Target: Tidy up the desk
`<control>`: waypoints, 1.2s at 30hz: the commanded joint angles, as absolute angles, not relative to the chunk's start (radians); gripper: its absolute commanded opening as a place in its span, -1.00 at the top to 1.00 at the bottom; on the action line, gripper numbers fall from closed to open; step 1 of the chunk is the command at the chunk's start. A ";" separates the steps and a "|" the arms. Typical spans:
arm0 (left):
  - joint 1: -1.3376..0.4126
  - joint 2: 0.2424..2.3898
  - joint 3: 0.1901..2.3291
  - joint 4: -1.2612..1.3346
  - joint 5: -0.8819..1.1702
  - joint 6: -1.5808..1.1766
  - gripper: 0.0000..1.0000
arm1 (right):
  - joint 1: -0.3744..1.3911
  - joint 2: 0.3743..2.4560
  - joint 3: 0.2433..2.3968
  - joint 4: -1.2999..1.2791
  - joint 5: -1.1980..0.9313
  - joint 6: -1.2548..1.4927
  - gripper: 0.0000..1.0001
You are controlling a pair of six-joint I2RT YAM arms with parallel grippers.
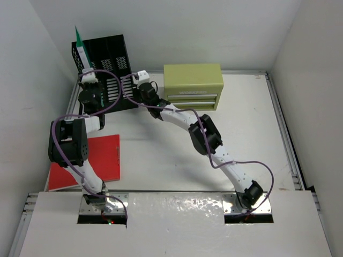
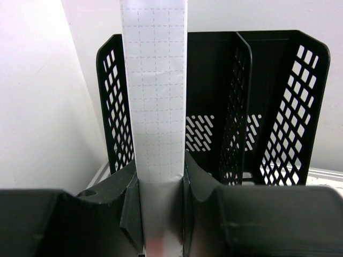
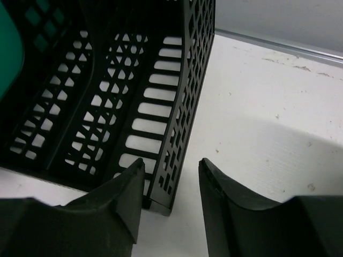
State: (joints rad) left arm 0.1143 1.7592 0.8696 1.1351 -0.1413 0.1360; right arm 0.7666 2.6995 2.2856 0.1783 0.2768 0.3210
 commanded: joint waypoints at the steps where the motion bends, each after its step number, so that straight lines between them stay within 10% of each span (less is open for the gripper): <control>1: 0.130 1.741 0.905 1.167 -0.130 0.144 1.00 | 0.776 2.714 2.304 0.271 0.321 0.351 0.16; 6: 0.130 1.752 0.926 1.169 -0.144 0.138 1.00 | 0.778 2.767 2.321 0.209 0.345 0.370 0.42; 10: 0.129 1.738 0.953 1.167 -0.170 0.150 1.00 | 0.778 2.783 2.290 0.150 0.316 0.410 1.00; 36: 0.135 1.606 0.821 1.167 0.093 0.189 1.00 | 0.819 2.382 1.723 0.084 0.029 0.157 1.00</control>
State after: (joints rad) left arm 0.1200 1.6550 0.8433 1.0622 -0.0029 0.1638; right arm 0.7853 2.3848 1.7863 0.2363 0.2005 0.2413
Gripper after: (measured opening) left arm 0.227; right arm 0.010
